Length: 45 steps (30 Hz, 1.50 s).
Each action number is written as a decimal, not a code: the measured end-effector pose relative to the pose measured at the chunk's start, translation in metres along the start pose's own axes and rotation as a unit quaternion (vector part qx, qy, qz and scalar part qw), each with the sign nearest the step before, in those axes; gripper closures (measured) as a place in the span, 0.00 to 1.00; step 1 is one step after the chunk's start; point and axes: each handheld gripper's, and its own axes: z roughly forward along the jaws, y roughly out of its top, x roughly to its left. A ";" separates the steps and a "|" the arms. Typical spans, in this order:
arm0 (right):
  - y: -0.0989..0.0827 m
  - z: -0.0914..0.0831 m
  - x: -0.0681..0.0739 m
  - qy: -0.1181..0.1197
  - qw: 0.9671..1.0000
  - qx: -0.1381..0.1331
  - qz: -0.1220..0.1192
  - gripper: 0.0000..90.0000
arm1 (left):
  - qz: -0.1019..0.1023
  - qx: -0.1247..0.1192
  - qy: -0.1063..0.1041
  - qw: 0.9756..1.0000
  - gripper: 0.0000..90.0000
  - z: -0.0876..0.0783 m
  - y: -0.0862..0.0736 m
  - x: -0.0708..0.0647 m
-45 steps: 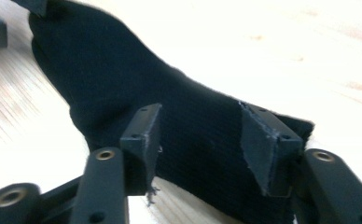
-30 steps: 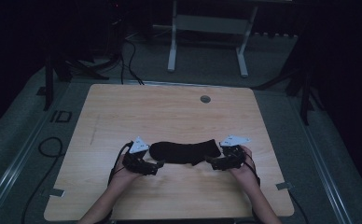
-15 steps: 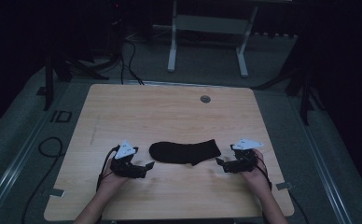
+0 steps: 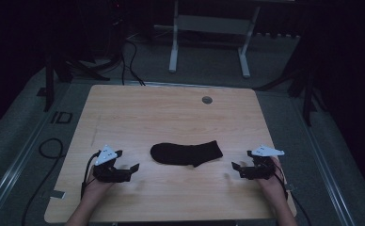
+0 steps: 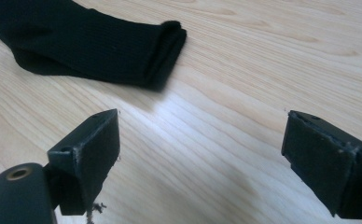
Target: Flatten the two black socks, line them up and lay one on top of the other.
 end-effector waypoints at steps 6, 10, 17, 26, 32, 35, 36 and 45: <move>-0.009 -0.014 -0.008 -0.013 1.000 -0.005 0.016 0.12 | -0.004 -0.001 0.012 1.000 0.09 -0.016 -0.007 0.002; -0.017 -0.023 -0.011 -0.020 0.999 -0.009 0.025 0.12 | -0.014 -0.004 0.011 1.000 0.09 -0.027 -0.014 0.003; -0.026 -0.031 -0.015 -0.035 0.998 -0.012 0.043 0.12 | -0.027 -0.005 0.026 0.999 0.09 -0.043 -0.027 0.008; -0.031 -0.044 -0.006 -0.034 0.998 -0.021 0.046 0.13 | -0.037 -0.006 0.041 0.998 0.09 -0.057 -0.035 0.016; -0.036 -0.050 -0.007 -0.043 0.997 -0.020 0.061 0.13 | -0.045 -0.010 0.058 0.997 0.09 -0.065 -0.039 0.021; -0.042 -0.053 -0.008 -0.046 0.996 -0.023 0.078 0.14 | -0.052 -0.018 0.063 0.996 0.09 -0.069 -0.041 0.023; -0.045 -0.053 -0.008 -0.046 0.995 -0.023 0.081 0.14 | -0.053 -0.021 0.063 0.996 0.09 -0.069 -0.041 0.024; -0.051 -0.046 -0.007 -0.073 0.994 -0.033 0.078 0.14 | -0.049 -0.038 0.084 0.995 0.10 -0.073 -0.045 0.026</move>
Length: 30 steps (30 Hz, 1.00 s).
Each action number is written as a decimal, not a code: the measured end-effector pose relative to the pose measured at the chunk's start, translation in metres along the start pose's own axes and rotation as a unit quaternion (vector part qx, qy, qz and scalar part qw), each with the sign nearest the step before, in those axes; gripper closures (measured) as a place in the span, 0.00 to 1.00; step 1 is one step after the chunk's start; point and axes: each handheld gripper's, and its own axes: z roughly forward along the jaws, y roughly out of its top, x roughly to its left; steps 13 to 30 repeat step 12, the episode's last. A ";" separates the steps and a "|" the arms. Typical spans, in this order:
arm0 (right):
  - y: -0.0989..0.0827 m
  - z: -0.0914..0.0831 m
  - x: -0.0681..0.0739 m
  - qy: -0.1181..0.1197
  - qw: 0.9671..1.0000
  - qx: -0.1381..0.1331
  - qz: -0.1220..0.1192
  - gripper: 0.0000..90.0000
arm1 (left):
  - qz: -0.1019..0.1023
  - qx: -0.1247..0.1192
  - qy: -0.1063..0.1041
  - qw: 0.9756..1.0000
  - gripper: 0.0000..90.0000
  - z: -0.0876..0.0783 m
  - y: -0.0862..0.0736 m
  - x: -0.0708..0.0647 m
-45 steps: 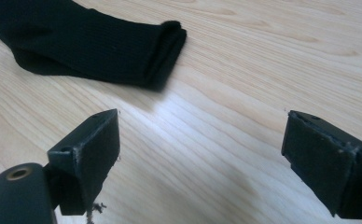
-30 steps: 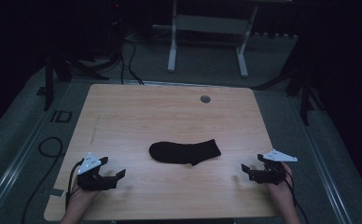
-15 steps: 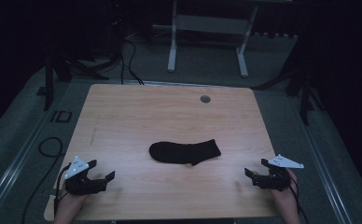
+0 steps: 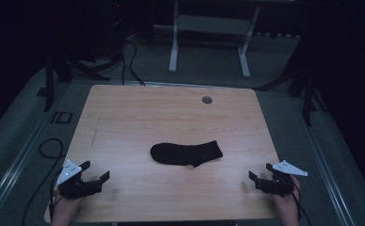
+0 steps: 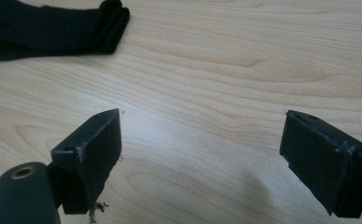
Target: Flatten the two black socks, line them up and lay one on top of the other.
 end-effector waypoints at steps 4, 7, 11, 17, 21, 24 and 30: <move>-0.001 0.003 0.005 -0.004 1.000 0.006 -0.012 0.14 | 0.005 0.000 0.004 1.000 0.09 0.001 0.000 -0.002; -0.001 0.004 0.006 -0.002 1.000 0.006 -0.014 0.13 | 0.007 0.000 0.007 1.000 0.09 0.002 0.000 -0.002; -0.001 0.004 0.005 0.000 1.000 0.005 -0.011 0.13 | 0.006 -0.005 0.010 1.000 0.09 0.001 0.000 -0.003; -0.001 0.004 0.005 0.001 1.000 0.005 -0.010 0.13 | 0.006 -0.005 0.010 1.000 0.09 0.001 0.000 -0.003; -0.001 0.004 0.005 0.001 1.000 0.005 -0.010 0.13 | 0.006 -0.005 0.010 1.000 0.09 0.001 0.000 -0.003; -0.001 0.004 0.005 0.001 1.000 0.005 -0.010 0.13 | 0.006 -0.005 0.010 1.000 0.09 0.001 0.000 -0.003; -0.001 0.004 0.005 0.001 1.000 0.005 -0.010 0.13 | 0.006 -0.005 0.010 1.000 0.09 0.001 0.000 -0.003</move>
